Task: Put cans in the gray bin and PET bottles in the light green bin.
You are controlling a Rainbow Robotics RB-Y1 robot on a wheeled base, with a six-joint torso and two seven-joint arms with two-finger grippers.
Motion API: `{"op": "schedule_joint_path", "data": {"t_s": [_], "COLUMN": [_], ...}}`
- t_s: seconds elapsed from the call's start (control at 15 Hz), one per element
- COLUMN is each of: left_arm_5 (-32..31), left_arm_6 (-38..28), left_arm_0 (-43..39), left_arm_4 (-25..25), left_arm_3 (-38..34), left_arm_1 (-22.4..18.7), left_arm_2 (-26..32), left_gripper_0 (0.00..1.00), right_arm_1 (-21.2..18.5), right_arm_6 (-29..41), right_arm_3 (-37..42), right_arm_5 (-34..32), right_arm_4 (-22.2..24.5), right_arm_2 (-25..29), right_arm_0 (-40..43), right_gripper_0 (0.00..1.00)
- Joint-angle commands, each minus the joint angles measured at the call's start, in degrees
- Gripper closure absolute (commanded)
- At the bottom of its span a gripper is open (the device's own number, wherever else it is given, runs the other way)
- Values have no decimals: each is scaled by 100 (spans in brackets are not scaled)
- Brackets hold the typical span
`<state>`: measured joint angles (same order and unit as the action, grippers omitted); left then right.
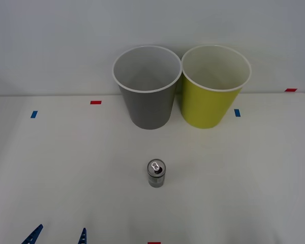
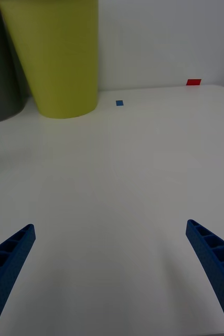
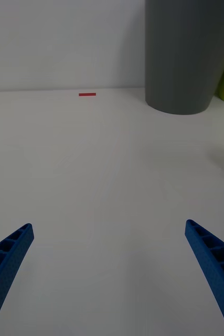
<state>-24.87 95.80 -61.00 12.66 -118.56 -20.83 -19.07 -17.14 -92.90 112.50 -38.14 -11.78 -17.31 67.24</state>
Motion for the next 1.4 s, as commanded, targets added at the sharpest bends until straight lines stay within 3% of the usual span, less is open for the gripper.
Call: {"op": "schedule_joint_path", "data": {"t_s": [0.07, 1.4], "left_arm_5": [0, 0], "left_arm_6": [0, 0], "left_arm_0": [0, 0], "left_arm_4": [0, 0], "left_arm_3": [0, 0], "left_arm_1": [0, 0], "left_arm_2": [0, 0], "left_gripper_0": [0, 0], "right_arm_1": [0, 0], "right_arm_6": [0, 0], "right_arm_3": [0, 0], "right_arm_5": [0, 0], "right_arm_4": [0, 0], "right_arm_2": [0, 0], "right_arm_0": [0, 0], "right_gripper_0": [0, 0]}}
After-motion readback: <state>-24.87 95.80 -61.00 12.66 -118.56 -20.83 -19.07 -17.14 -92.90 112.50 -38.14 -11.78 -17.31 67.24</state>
